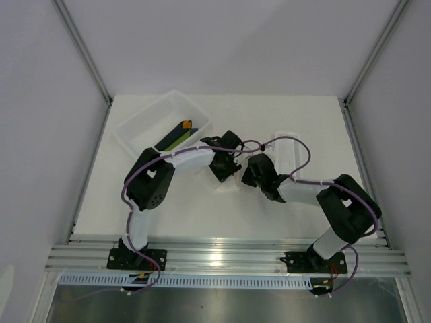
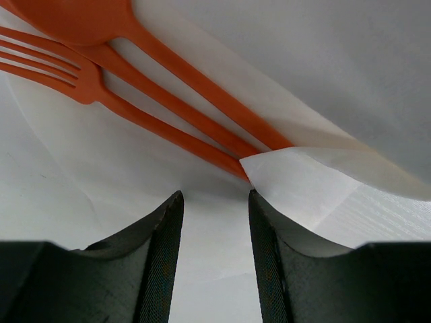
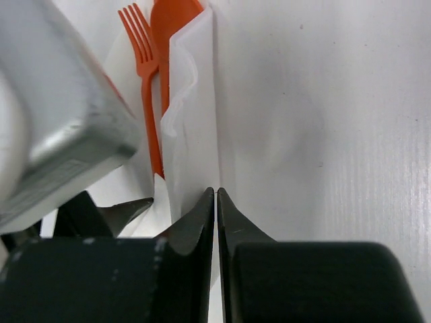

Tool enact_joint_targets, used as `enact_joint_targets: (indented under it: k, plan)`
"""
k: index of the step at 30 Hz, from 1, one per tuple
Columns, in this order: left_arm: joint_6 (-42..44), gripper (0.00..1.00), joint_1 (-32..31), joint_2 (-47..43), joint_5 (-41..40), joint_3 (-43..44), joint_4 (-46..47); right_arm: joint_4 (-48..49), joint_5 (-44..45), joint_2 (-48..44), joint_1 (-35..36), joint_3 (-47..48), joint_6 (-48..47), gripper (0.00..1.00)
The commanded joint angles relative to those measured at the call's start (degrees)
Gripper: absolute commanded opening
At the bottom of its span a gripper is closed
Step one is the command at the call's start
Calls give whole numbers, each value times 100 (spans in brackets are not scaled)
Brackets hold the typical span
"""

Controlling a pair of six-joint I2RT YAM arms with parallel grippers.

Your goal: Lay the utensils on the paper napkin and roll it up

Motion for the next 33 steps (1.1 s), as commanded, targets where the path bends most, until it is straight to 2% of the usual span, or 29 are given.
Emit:
enact_joint_targets:
  k: [1,12,17,27,33]
  plan:
    - [-160,48,36,-27,-38,-41,17,341,95,-170,35,-37,-174,6]
    - [-230,48,62,-62,15,-138,26,166,-679,94,79,183,-509,4]
    - [-292,48,132,-158,173,-200,34,455,-908,-170,96,-203,-517,4]
    - [-336,48,203,-185,305,-288,26,798,-1469,67,167,-142,-614,3]
    - [-371,50,255,-264,489,-305,-27,580,-1505,190,167,-38,-737,3]
